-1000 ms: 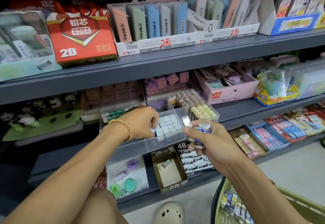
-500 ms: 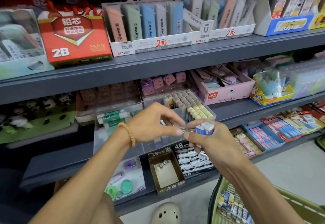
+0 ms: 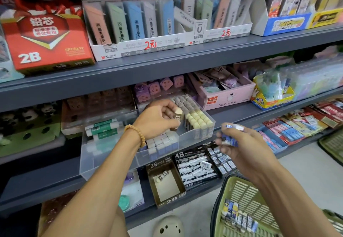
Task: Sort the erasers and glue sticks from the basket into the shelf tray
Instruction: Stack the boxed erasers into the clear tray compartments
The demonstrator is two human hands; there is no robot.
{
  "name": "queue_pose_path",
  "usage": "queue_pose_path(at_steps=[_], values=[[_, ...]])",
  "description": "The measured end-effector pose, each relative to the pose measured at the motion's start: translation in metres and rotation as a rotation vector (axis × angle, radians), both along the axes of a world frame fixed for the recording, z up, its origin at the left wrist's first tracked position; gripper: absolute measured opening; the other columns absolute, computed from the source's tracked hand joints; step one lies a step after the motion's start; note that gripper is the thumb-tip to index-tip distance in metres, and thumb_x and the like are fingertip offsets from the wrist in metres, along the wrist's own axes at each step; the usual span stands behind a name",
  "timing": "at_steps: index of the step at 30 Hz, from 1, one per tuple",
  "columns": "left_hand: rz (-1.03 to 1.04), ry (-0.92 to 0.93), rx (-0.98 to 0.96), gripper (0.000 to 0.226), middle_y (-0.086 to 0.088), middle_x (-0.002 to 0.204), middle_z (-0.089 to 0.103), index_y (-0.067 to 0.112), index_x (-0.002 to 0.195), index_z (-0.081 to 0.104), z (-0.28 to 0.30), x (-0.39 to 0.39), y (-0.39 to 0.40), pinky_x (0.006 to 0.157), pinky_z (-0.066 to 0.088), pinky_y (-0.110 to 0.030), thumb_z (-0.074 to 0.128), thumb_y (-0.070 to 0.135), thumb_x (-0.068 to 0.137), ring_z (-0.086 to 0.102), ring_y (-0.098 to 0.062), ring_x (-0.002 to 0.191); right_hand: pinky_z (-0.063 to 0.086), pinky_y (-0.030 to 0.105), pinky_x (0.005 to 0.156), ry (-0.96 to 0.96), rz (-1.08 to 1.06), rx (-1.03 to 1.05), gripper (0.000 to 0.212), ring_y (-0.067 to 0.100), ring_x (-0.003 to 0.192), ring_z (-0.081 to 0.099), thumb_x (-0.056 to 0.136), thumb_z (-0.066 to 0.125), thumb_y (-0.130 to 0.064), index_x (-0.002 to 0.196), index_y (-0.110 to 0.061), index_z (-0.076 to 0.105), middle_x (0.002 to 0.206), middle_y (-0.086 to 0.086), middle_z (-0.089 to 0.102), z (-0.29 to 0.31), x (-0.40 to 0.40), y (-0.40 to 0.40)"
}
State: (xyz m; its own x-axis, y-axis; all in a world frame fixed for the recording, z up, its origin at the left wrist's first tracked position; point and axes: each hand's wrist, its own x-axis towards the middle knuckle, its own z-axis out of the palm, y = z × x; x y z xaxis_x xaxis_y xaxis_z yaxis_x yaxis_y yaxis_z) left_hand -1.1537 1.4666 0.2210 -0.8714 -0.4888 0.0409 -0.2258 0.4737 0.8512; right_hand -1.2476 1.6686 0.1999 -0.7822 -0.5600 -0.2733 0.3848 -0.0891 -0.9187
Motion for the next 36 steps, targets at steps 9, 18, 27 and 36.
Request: queue_pose_path(at_steps=[9,18,27,36], values=[[-0.072,0.019,-0.093,0.03,0.02,0.06,0.06,0.02,0.097,0.069,0.004,-0.024,0.004,0.054,0.041,-0.009,0.074,-0.002,0.077,0.048,0.005,0.051,0.036,0.028,0.053,0.176,0.01,0.187,0.022,0.023,0.076,0.052,0.1,0.054,-0.013,0.087,-0.015,0.071,0.093,0.008,0.077,-0.013,-0.011,0.009],[-0.217,-0.183,-0.213,0.017,-0.003,0.078,0.065,0.031,0.089,0.073,0.001,-0.036,0.01,0.073,0.055,-0.027,0.077,0.017,0.08,0.055,-0.002,0.064,0.038,0.026,0.052,0.128,-0.038,0.107,0.011,0.015,0.064,0.052,0.101,0.053,-0.01,0.102,-0.009,0.064,0.091,0.007,0.077,-0.022,-0.021,0.015],[-0.156,-0.216,-0.223,0.015,0.01,0.068,0.055,0.027,0.09,0.071,-0.007,-0.046,0.014,0.064,0.049,-0.018,0.075,0.015,0.083,0.053,0.002,0.055,0.042,0.023,0.049,0.058,-0.058,0.072,0.009,0.017,0.065,0.052,0.1,0.054,-0.009,0.103,-0.008,0.063,0.091,0.009,0.077,-0.03,-0.026,0.019],[-0.3,-0.294,-0.361,0.026,0.011,0.053,0.051,0.042,0.091,0.073,0.0,-0.044,0.009,0.049,0.032,-0.019,0.067,0.017,0.089,0.035,-0.003,0.046,0.041,0.023,0.048,0.039,-0.076,0.06,0.008,0.013,0.056,0.053,0.1,0.054,-0.008,0.099,-0.009,0.062,0.086,0.01,0.076,-0.028,-0.031,0.022]])
